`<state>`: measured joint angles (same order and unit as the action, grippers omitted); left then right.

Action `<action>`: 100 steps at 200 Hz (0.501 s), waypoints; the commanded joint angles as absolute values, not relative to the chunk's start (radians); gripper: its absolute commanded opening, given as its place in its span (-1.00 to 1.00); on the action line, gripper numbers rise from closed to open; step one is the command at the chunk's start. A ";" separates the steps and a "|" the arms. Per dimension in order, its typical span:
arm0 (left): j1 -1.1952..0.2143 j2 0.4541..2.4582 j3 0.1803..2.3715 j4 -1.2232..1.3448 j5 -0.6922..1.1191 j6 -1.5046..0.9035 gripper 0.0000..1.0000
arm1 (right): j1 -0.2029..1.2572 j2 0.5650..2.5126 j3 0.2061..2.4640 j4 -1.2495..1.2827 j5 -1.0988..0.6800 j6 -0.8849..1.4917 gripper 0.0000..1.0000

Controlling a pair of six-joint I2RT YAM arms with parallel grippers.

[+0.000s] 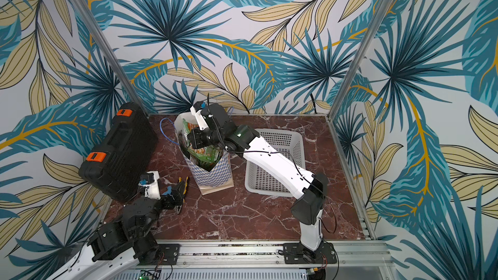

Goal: Place the condiment packets inside the bag
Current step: Place the condiment packet in the paper bag.

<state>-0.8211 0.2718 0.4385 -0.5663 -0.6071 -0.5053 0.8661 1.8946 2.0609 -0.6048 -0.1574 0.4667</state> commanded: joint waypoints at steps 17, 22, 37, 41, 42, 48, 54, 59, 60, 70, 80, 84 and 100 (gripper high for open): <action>-0.823 0.267 0.411 -0.568 -0.624 -0.502 1.00 | 0.853 1.913 2.125 -0.690 -0.126 0.421 -0.33; -0.822 0.267 0.411 -0.567 -0.625 -0.501 1.00 | 0.852 1.909 2.125 -0.694 -0.126 0.418 -0.28; -0.824 0.267 0.410 -0.566 -0.626 -0.501 1.00 | 0.851 1.892 2.126 -0.705 -0.125 0.410 -0.17; -0.823 0.267 0.408 -0.564 -0.626 -0.500 1.00 | 0.852 1.887 2.126 -0.709 -0.126 0.406 -0.16; -0.823 0.267 0.407 -0.564 -0.626 -0.499 1.00 | 0.851 1.886 2.125 -0.710 -0.127 0.405 -0.16; -0.822 0.267 0.407 -0.561 -0.626 -0.499 1.00 | 0.853 1.879 2.125 -0.716 -0.130 0.403 -0.15; -0.823 0.267 0.407 -0.560 -0.626 -0.500 1.00 | 0.851 1.871 2.124 -0.722 -0.132 0.399 -0.15; -0.822 0.267 0.406 -0.562 -0.627 -0.500 1.00 | 0.851 1.861 2.119 -0.725 -0.133 0.396 -0.14; -0.823 0.267 0.406 -0.561 -0.627 -0.500 1.00 | 0.851 1.858 2.118 -0.726 -0.134 0.396 -0.14; -0.822 0.265 0.407 -0.562 -0.629 -0.499 1.00 | 0.851 1.837 2.104 -0.729 -0.134 0.391 -0.11; -0.823 0.266 0.408 -0.564 -0.633 -0.500 1.00 | 0.851 1.815 2.089 -0.726 -0.130 0.385 -0.07; -0.823 0.266 0.407 -0.566 -0.635 -0.500 1.00 | 0.851 1.807 2.084 -0.726 -0.130 0.384 -0.06; -0.823 0.265 0.410 -0.569 -0.650 -0.502 1.00 | 0.851 1.779 2.081 -0.738 -0.128 0.372 -0.01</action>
<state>-0.8211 0.2718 0.4305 -0.5659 -0.6182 -0.5049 0.8509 1.8664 2.0933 -0.7132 -0.1364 0.4068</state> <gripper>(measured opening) 0.999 0.478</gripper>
